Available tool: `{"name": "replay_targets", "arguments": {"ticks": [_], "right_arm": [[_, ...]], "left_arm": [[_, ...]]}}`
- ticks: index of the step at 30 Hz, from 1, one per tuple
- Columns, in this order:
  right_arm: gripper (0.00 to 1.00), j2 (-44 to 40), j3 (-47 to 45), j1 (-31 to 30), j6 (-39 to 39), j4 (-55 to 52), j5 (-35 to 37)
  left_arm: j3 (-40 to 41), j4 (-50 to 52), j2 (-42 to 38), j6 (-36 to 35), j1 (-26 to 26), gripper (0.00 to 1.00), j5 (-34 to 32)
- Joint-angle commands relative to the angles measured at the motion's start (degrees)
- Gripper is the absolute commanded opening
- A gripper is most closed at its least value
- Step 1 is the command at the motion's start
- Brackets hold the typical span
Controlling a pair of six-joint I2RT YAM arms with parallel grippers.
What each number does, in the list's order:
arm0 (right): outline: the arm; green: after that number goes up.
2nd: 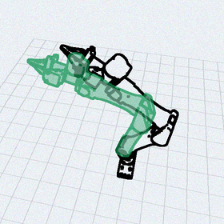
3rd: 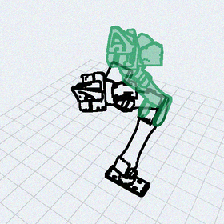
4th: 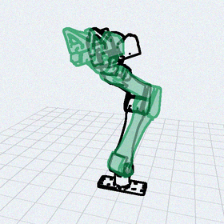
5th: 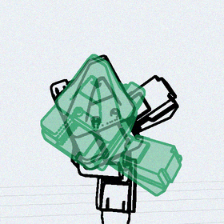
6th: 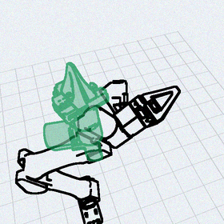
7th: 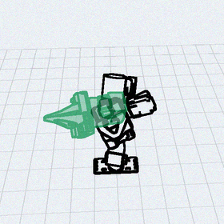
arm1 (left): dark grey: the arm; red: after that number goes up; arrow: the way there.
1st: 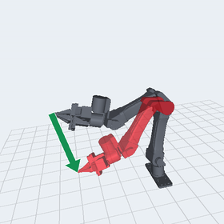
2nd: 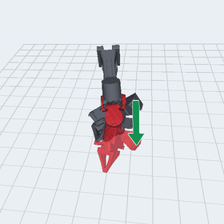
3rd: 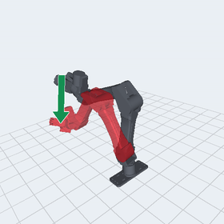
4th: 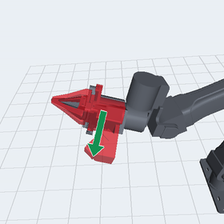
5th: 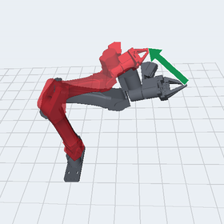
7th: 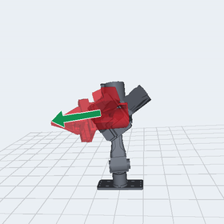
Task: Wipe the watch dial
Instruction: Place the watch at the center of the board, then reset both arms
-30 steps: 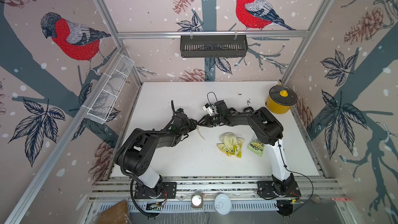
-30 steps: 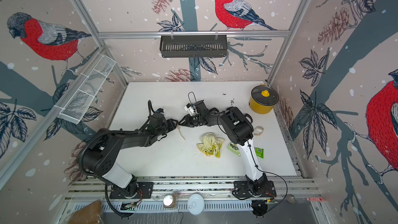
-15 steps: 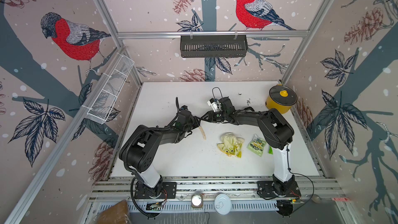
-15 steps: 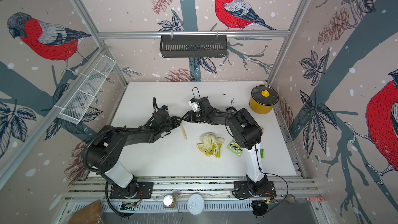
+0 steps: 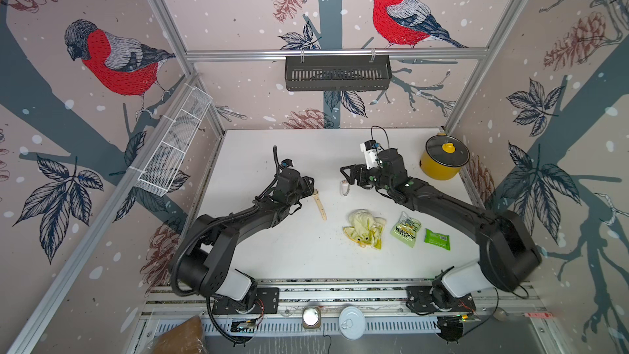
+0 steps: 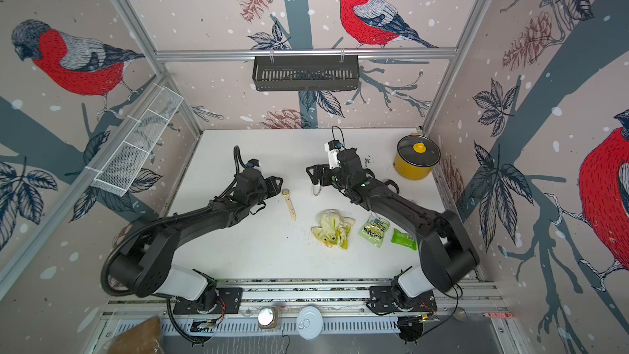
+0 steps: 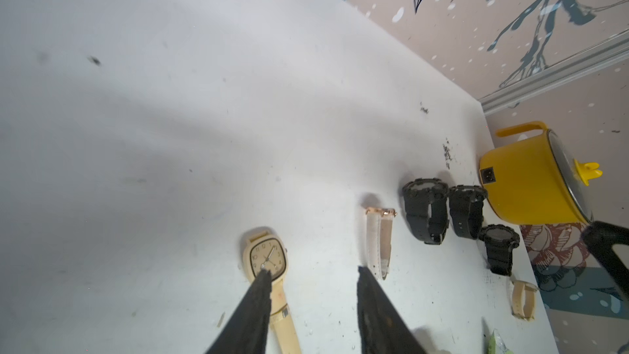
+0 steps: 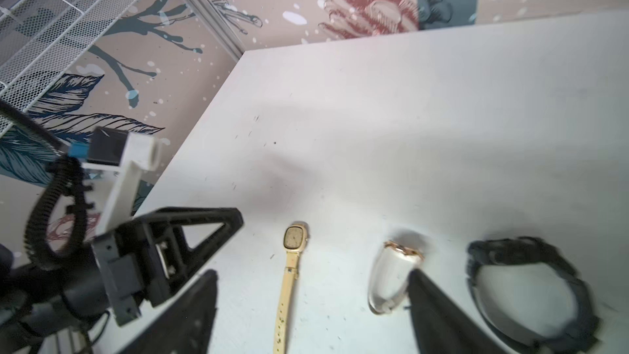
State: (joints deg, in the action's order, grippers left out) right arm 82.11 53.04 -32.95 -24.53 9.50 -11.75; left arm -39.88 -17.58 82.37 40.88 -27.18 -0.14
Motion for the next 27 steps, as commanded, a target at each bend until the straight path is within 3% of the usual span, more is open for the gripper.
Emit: {"name": "replay_targets", "arguments": {"ticks": [1,7,9,11,16,18,20,22,27], "right_arm": [[0.99,-9.1,-5.5,0.0,6.6,1.5,13.0],[0.99,-27.9,-18.9,1.5,12.5,6.1,30.1],[0.99,-31.6,-22.9,3.2,15.0,8.2,32.1],[0.99,-34.5,-27.4,6.0,17.1,10.6,32.1],[0.99,-39.1,-41.4,16.4,17.9,21.5,27.5],[0.99,-39.1,-46.7,23.1,17.5,28.4,21.1],[0.99,-37.6,-48.8,26.4,17.1,32.2,18.6],[0.99,-35.2,-50.1,28.6,15.0,35.6,18.7],[0.99,-25.3,-52.3,30.0,15.6,50.1,18.3]], "left_arm": [[0.2,4.5,-6.2,-6.8,0.0,0.47,-7.3],[6.6,5.2,-18.2,-15.4,-0.1,0.57,-14.0],[9.0,5.9,-22.6,-17.4,0.0,0.60,-18.6],[12.3,5.0,-27.4,-20.1,0.0,0.98,-24.1],[24.1,-7.5,-37.8,-30.7,0.0,0.99,-36.9],[28.1,-11.8,-40.5,-33.9,0.5,0.99,-39.9],[33.4,-20.4,-40.4,-39.7,2.2,0.99,-36.7],[37.2,-27.3,-37.8,-41.0,4.3,0.98,-35.0],[36.4,-33.0,-27.5,-43.1,6.5,0.98,-32.3]]}}
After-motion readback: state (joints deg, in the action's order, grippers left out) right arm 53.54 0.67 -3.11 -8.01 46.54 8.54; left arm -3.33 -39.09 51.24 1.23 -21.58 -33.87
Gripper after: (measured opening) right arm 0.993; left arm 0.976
